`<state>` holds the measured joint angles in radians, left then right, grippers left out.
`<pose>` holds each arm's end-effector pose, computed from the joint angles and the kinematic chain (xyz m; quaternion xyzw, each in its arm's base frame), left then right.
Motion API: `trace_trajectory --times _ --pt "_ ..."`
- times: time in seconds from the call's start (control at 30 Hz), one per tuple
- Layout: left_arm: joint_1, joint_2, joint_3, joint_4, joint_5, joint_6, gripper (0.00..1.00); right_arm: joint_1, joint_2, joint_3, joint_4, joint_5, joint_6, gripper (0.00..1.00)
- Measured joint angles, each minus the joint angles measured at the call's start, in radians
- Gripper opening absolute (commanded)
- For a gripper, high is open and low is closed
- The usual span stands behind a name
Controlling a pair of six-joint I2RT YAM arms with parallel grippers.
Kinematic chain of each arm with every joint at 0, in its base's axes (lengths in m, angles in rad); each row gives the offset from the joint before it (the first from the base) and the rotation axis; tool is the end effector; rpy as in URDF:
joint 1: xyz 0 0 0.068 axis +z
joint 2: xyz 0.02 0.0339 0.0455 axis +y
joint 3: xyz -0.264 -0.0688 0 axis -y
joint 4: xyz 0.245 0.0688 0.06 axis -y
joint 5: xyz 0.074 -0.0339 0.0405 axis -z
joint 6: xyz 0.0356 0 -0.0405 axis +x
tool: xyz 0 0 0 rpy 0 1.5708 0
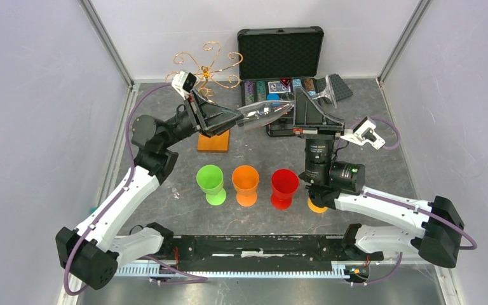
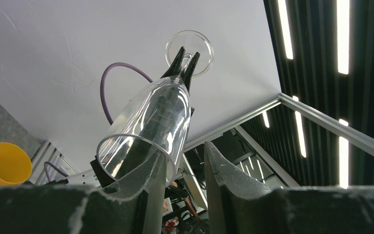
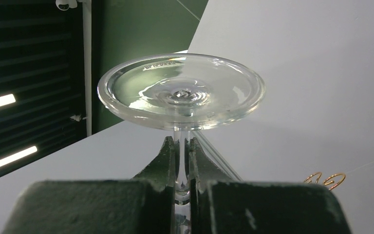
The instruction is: Take the wine glass off the wine glass rack
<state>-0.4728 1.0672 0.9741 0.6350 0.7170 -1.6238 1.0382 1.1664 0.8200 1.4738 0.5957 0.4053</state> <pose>0.1928 -0.1249 0.4337 0.0055 0.5528 -0.7926 0.2572 0.1245 0.1719 0.4229 0.2067 0.2889 0.5677 0.7427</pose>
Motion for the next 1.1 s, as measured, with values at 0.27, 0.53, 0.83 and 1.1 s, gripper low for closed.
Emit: trace_trajectory --times 0.27,0.53,0.83,1.1 --pt "-0.025 0.010 0.000 -0.004 0.009 -0.004 0.30 0.000 0.003 -0.006 0.000 0.002 0.008 0.00" --pt "-0.035 0.024 0.005 -0.004 0.023 -0.003 0.02 0.000 0.005 -0.011 0.003 0.012 0.040 0.00" --pt "-0.040 0.027 0.008 -0.004 0.024 0.003 0.02 -0.002 -0.008 -0.032 0.003 0.018 0.064 0.34" --pt "-0.047 0.031 0.034 0.040 -0.006 0.019 0.02 -0.002 -0.011 -0.099 -0.001 0.014 0.041 0.49"
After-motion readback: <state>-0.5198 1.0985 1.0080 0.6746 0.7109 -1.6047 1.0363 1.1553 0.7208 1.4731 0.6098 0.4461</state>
